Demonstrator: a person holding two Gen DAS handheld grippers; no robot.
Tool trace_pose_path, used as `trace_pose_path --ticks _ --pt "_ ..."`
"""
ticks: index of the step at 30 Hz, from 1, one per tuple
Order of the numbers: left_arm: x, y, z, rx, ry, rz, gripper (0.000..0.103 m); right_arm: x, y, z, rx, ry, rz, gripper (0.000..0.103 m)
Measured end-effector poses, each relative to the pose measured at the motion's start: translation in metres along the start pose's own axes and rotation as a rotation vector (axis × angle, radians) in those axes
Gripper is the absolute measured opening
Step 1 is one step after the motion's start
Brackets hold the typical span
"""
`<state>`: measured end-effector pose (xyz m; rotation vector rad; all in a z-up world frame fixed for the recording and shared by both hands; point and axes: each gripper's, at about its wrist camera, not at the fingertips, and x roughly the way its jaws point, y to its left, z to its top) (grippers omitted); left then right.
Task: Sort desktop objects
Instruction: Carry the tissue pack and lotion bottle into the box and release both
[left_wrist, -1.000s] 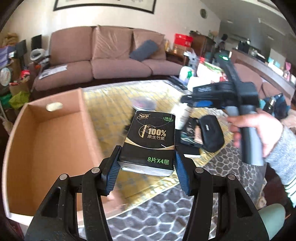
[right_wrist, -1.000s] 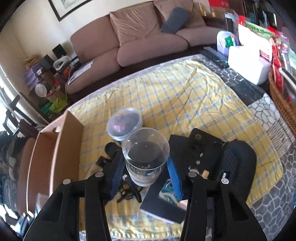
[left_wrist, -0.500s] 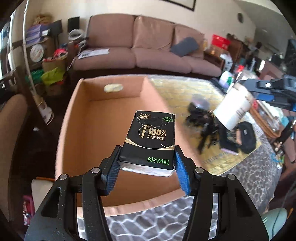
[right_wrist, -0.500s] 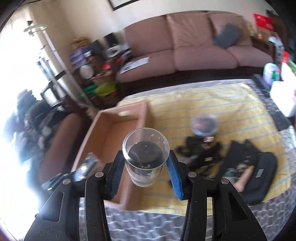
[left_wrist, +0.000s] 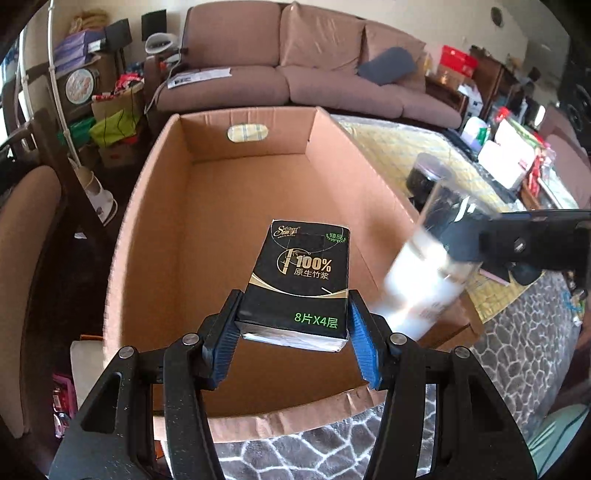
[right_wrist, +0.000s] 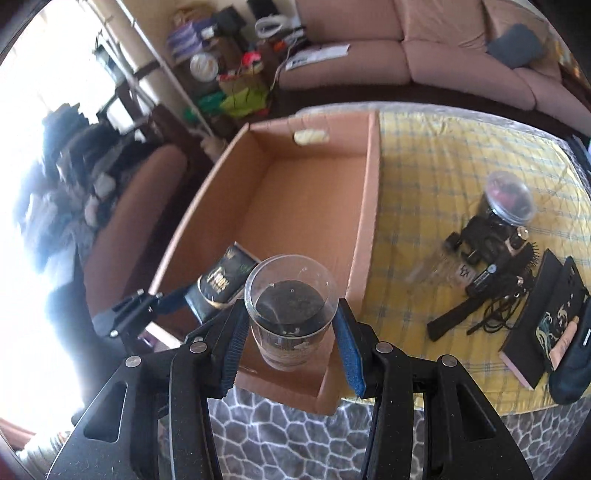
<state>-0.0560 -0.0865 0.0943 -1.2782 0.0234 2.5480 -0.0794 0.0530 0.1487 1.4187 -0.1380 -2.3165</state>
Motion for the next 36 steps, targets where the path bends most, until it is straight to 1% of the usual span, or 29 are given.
trace_pose_path --ticks 6,9,11,17,21,24,27,30,32,36 --pt "0.013 -0.007 -0.008 0.013 0.030 0.009 0.050 0.027 0.007 -0.002 -0.032 0.101 -0.017 0.047" --pt "0.013 -0.006 -0.010 0.005 0.023 0.004 0.050 0.038 0.009 -0.001 -0.040 0.132 -0.028 0.047" --pt "0.013 -0.007 -0.010 0.007 0.020 0.015 0.050 0.044 0.008 0.000 -0.040 0.147 -0.037 0.047" --pt "0.013 -0.002 -0.008 0.031 0.017 0.053 0.051 0.057 0.008 0.007 -0.048 0.159 -0.060 0.047" --pt "0.016 0.011 -0.002 0.006 0.024 0.079 0.051 0.065 0.005 0.016 -0.018 0.139 -0.067 0.048" --pt "0.018 0.022 0.003 -0.019 0.029 0.068 0.051 0.071 0.003 0.023 -0.005 0.132 -0.071 0.048" --pt "0.019 0.023 0.009 -0.004 0.030 0.076 0.052 0.076 0.006 0.028 -0.030 0.126 -0.109 0.048" --pt "0.026 0.025 0.017 -0.005 0.057 0.064 0.052 0.083 0.009 0.033 -0.043 0.136 -0.125 0.048" --pt "0.032 0.025 0.022 -0.008 0.077 0.070 0.052 0.089 0.010 0.036 -0.046 0.146 -0.137 0.048" --pt "0.038 0.030 0.029 -0.030 0.094 0.064 0.051 0.099 0.014 0.043 -0.067 0.155 -0.180 0.048"
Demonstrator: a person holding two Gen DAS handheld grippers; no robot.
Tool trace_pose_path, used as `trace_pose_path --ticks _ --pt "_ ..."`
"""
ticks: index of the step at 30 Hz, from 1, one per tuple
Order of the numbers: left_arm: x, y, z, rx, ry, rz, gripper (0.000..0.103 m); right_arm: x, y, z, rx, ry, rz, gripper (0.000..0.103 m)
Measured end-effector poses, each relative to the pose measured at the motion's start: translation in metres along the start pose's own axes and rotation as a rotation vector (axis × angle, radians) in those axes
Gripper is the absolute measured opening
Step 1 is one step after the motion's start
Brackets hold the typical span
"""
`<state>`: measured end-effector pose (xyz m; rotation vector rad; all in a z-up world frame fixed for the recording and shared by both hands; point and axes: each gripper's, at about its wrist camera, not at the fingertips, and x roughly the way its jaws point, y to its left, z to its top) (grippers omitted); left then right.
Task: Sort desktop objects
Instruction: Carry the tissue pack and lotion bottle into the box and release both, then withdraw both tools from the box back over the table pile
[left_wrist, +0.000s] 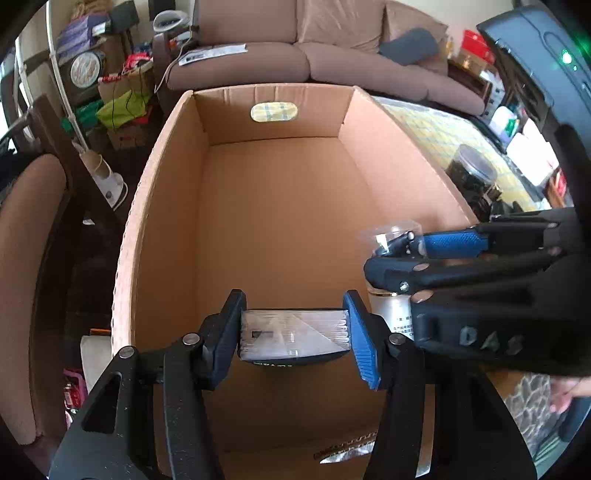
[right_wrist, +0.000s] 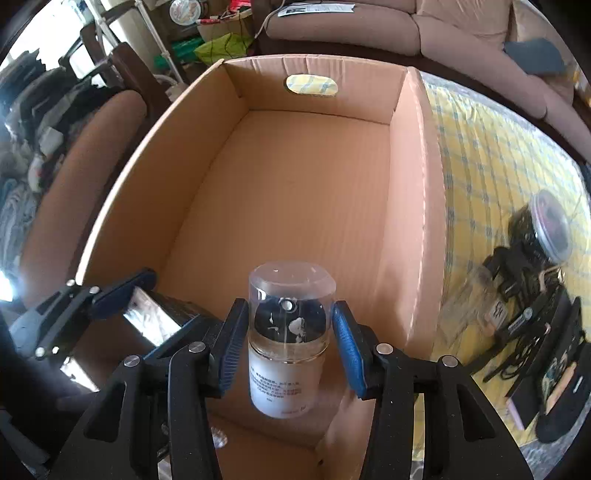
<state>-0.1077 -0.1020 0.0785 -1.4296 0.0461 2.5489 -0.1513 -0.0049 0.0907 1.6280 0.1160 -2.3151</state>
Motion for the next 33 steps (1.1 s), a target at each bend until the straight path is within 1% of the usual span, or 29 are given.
trace_pose_path --ticks 2,3,5,7,8,11,15,17,18,19,20,21,22,23,25,27,29,31,33 --pt "0.002 0.000 0.003 0.005 0.006 0.005 0.052 0.003 0.002 0.003 -0.006 0.002 -0.015 0.048" --pt "0.003 -0.001 0.003 0.010 0.008 0.009 0.054 0.004 0.002 0.004 -0.004 0.000 -0.023 0.047" --pt "0.004 -0.002 0.006 0.016 0.007 0.013 0.059 0.003 -0.001 0.007 0.010 -0.012 -0.032 0.048" --pt "0.003 0.000 0.009 0.005 0.003 0.013 0.072 0.002 -0.005 0.008 0.027 -0.017 -0.030 0.048" --pt "0.002 0.001 0.010 -0.003 -0.001 0.007 0.074 0.000 -0.008 0.008 0.039 -0.021 -0.021 0.048" --pt "-0.003 0.004 0.014 -0.016 -0.012 0.002 0.076 -0.008 -0.013 0.008 0.057 -0.040 -0.006 0.048" --pt "-0.015 0.011 0.019 -0.032 -0.033 0.006 0.075 -0.034 -0.023 0.003 0.081 -0.100 0.018 0.049" --pt "-0.025 0.016 0.017 -0.036 -0.040 -0.003 0.069 -0.048 -0.026 -0.002 0.086 -0.127 0.028 0.050" --pt "-0.030 0.018 0.016 -0.029 -0.047 -0.009 0.059 -0.054 -0.027 -0.004 0.081 -0.137 0.034 0.050" --pt "-0.036 0.019 0.012 -0.003 -0.051 -0.011 0.046 -0.060 -0.027 -0.006 0.073 -0.146 0.036 0.050" --pt "-0.040 0.017 0.009 0.017 -0.047 -0.003 0.040 -0.067 -0.027 -0.010 0.061 -0.157 0.034 0.050" --pt "-0.043 0.016 0.005 0.038 -0.043 0.004 0.029 -0.073 -0.026 -0.013 0.050 -0.165 0.035 0.050" --pt "-0.045 0.014 0.002 0.063 -0.038 0.010 0.024 -0.077 -0.025 -0.016 0.041 -0.173 0.038 0.050" --pt "-0.046 0.011 -0.003 0.088 -0.028 0.013 0.022 -0.082 -0.025 -0.020 0.034 -0.181 0.042 0.050" --pt "-0.045 0.004 -0.009 0.125 -0.003 0.019 0.012 -0.088 -0.024 -0.027 0.031 -0.189 0.051 0.050" --pt "-0.041 -0.001 -0.011 0.139 0.011 0.012 0.010 -0.093 -0.024 -0.034 0.029 -0.193 0.067 0.050" --pt "-0.031 -0.004 -0.011 0.137 0.033 0.012 0.010 -0.097 -0.026 -0.041 0.027 -0.199 0.073 0.050" --pt "-0.026 -0.007 -0.006 0.146 0.019 0.038 0.010 -0.098 -0.029 -0.046 0.029 -0.200 0.078 0.050" --pt "-0.022 -0.008 0.003 0.139 0.028 0.037 0.010 -0.099 -0.034 -0.050 0.033 -0.197 0.077 0.050"
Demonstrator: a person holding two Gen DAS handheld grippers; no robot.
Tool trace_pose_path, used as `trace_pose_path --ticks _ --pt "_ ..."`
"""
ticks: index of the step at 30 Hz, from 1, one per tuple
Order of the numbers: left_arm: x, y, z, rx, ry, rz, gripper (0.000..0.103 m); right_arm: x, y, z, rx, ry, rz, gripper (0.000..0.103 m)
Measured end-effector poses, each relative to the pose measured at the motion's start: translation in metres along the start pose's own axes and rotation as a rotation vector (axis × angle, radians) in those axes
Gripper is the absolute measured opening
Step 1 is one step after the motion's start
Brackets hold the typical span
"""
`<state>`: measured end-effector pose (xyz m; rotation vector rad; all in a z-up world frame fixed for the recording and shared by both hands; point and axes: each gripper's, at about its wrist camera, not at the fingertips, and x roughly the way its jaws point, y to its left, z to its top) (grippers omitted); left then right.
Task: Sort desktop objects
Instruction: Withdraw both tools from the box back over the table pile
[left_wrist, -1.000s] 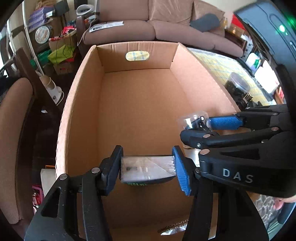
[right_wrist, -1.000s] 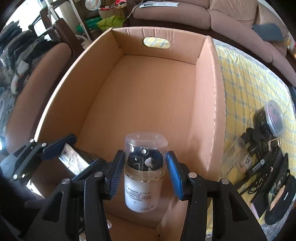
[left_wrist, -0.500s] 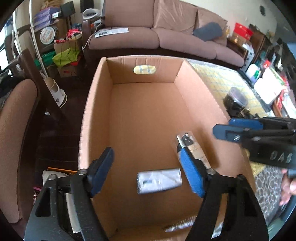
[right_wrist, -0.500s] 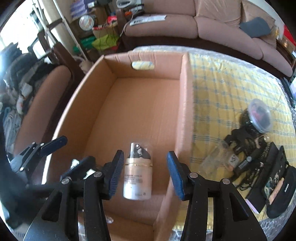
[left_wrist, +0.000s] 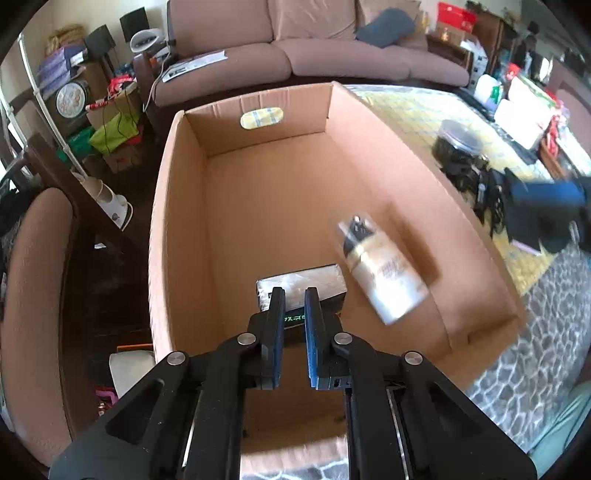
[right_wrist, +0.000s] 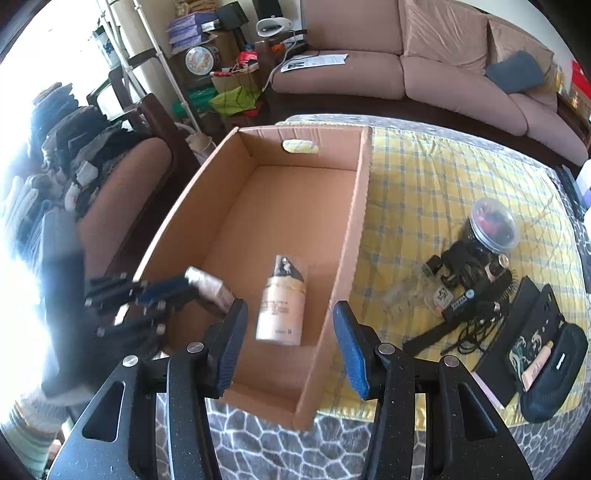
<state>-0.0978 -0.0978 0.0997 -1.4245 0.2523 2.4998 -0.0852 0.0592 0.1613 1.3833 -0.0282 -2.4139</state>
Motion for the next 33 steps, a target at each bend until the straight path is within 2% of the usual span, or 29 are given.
trace_pose_path --ticks 5,8,9,10,12,14,16,17,21,24,29,33 --pt "0.020 0.007 0.029 -0.035 0.034 0.009 0.012 -0.004 -0.012 -0.007 0.010 -0.006 -0.019 0.050" --pt "0.025 0.014 0.039 -0.081 0.026 0.007 0.021 -0.010 -0.025 -0.010 0.042 -0.021 -0.015 0.050" --pt "0.023 0.015 0.040 -0.091 0.015 0.000 0.031 -0.013 -0.031 -0.011 0.054 -0.027 -0.017 0.050" --pt "0.017 0.015 0.041 -0.103 -0.008 -0.018 0.047 -0.016 -0.038 -0.012 0.069 -0.034 -0.018 0.051" --pt "0.009 0.013 0.041 -0.115 -0.039 -0.035 0.065 -0.022 -0.051 -0.013 0.096 -0.045 -0.026 0.057" --pt "-0.001 0.009 0.041 -0.118 -0.066 -0.061 0.070 -0.030 -0.067 -0.014 0.130 -0.061 -0.032 0.065" --pt "-0.009 0.000 0.042 -0.111 -0.080 -0.085 0.086 -0.038 -0.080 -0.015 0.159 -0.079 -0.037 0.073" --pt "-0.012 -0.004 0.044 -0.106 -0.085 -0.098 0.087 -0.043 -0.087 -0.016 0.173 -0.089 -0.045 0.079" --pt "-0.028 -0.029 0.051 -0.073 -0.116 -0.139 0.103 -0.062 -0.116 -0.024 0.229 -0.126 -0.081 0.086" --pt "-0.040 -0.054 0.058 -0.034 -0.142 -0.195 0.103 -0.075 -0.137 -0.034 0.268 -0.147 -0.105 0.101" --pt "-0.050 -0.101 0.065 0.033 -0.159 -0.225 0.103 -0.092 -0.172 -0.053 0.334 -0.167 -0.137 0.103" --pt "-0.044 -0.137 0.069 0.089 -0.144 -0.211 0.103 -0.106 -0.202 -0.071 0.396 -0.184 -0.145 0.103"
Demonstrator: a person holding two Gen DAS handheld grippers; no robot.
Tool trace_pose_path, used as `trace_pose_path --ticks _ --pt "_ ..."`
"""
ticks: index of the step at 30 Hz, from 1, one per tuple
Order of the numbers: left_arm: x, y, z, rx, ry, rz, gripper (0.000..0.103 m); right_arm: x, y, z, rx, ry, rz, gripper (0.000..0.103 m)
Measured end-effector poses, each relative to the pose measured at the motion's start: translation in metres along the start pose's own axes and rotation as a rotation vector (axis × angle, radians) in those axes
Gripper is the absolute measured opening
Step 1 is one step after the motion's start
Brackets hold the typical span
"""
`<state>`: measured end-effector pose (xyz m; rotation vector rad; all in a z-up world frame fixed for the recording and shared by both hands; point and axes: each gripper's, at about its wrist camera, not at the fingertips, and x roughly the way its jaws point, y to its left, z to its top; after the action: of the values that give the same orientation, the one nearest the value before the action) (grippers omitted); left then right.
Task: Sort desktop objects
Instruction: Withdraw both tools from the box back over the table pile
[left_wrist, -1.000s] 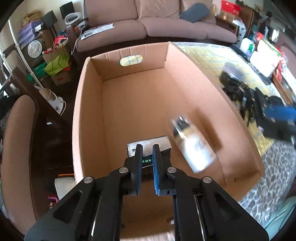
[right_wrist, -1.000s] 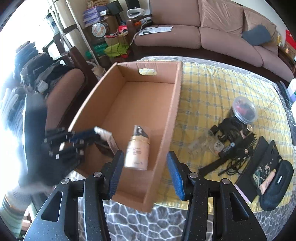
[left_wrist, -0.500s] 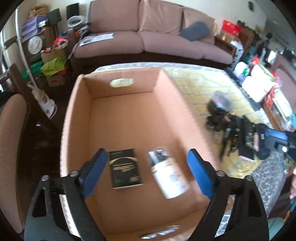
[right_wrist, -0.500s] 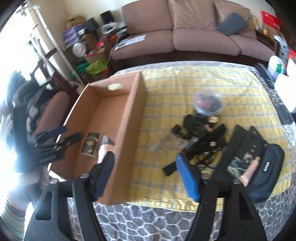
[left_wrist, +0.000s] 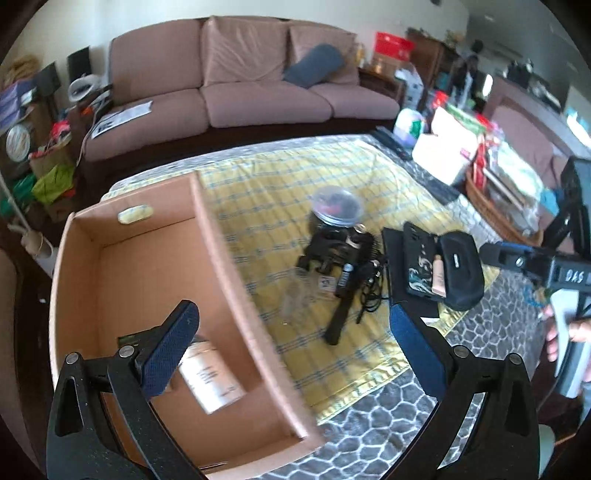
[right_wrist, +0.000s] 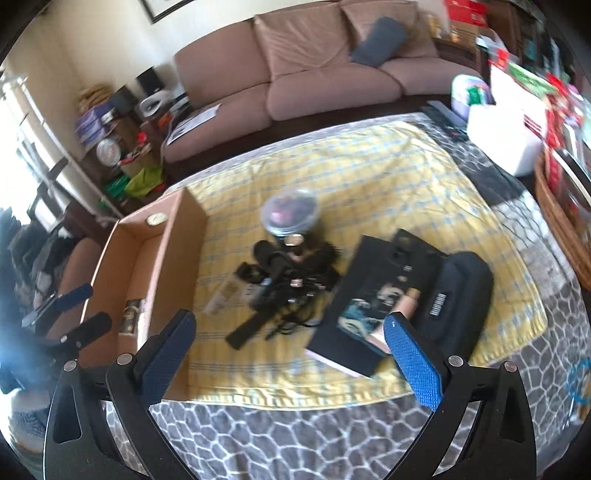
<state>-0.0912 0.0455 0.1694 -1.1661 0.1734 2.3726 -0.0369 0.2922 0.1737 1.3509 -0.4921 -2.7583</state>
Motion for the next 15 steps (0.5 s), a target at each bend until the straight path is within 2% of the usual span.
trace_pose_path --ticks 8,9,12,15 --pt "0.045 -0.053 0.011 0.079 0.059 0.022 0.102 -0.002 -0.047 -0.006 0.079 -0.010 -0.003 0.103" --pt "0.050 -0.057 0.013 0.089 0.066 0.023 0.100 0.001 -0.052 -0.007 0.086 -0.005 0.000 0.102" --pt "0.073 -0.069 0.019 0.120 0.101 0.037 0.082 0.009 -0.064 -0.009 0.107 0.002 0.017 0.096" --pt "0.099 -0.076 0.026 0.140 0.135 0.076 0.068 0.015 -0.075 -0.011 0.125 0.002 0.025 0.080"
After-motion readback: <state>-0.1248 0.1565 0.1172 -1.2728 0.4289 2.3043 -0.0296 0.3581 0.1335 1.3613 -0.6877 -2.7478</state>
